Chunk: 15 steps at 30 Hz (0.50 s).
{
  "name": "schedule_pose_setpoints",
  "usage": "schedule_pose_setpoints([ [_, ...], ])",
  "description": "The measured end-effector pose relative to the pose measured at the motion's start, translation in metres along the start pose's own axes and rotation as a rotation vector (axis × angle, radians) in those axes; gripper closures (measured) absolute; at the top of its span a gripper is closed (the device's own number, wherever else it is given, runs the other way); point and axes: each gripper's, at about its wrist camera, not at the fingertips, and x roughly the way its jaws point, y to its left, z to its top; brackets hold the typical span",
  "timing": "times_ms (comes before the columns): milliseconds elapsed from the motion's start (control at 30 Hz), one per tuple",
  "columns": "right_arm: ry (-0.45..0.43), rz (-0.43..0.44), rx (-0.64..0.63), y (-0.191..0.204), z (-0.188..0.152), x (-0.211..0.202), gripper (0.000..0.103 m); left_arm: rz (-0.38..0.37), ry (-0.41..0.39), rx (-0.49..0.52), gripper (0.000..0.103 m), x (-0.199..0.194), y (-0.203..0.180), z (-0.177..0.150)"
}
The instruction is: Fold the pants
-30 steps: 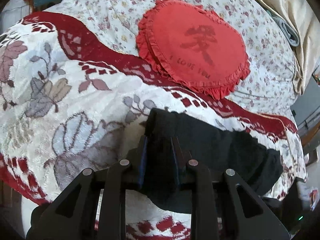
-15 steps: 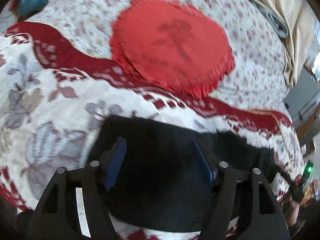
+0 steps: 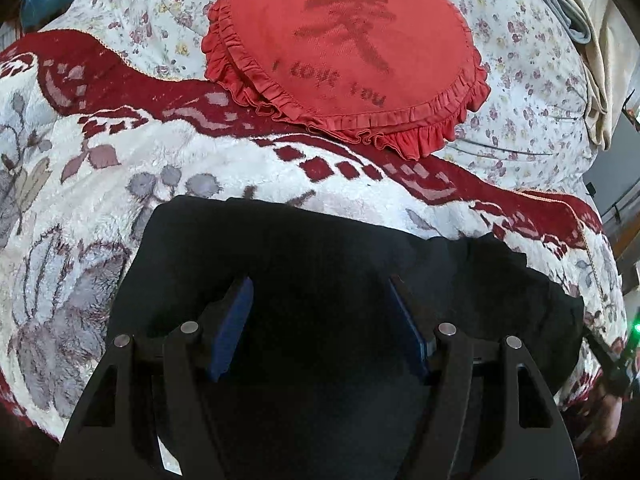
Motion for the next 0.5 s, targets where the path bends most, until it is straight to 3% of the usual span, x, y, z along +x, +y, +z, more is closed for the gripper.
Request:
schedule_pose_setpoints([
  [67, 0.092, 0.023, 0.05, -0.006, -0.001, 0.016, 0.1, -0.004, -0.005, 0.002, 0.036, -0.005, 0.0, 0.0],
  [233, -0.053, 0.056, 0.022, 0.01, 0.015, -0.026, 0.096, 0.033, -0.069, -0.024, 0.036, -0.03, 0.013, 0.005],
  [300, -0.091, 0.152, -0.028, 0.034, 0.027, -0.039, 0.091, 0.036, -0.089, -0.038, 0.035, -0.036, 0.018, 0.007],
  [333, -0.1, 0.217, -0.059, 0.051, 0.032, -0.043, 0.08, 0.041, -0.093, -0.045, 0.036, -0.037, 0.021, 0.008],
  [400, -0.096, 0.335, -0.11, 0.082, 0.037, -0.043, 0.071, 0.054, -0.085, -0.047, 0.036, -0.034, 0.023, 0.008],
  [500, -0.053, 0.535, -0.178, 0.139, 0.037, -0.036, 0.071, 0.078, -0.067, -0.044, 0.036, -0.028, 0.025, 0.004],
])
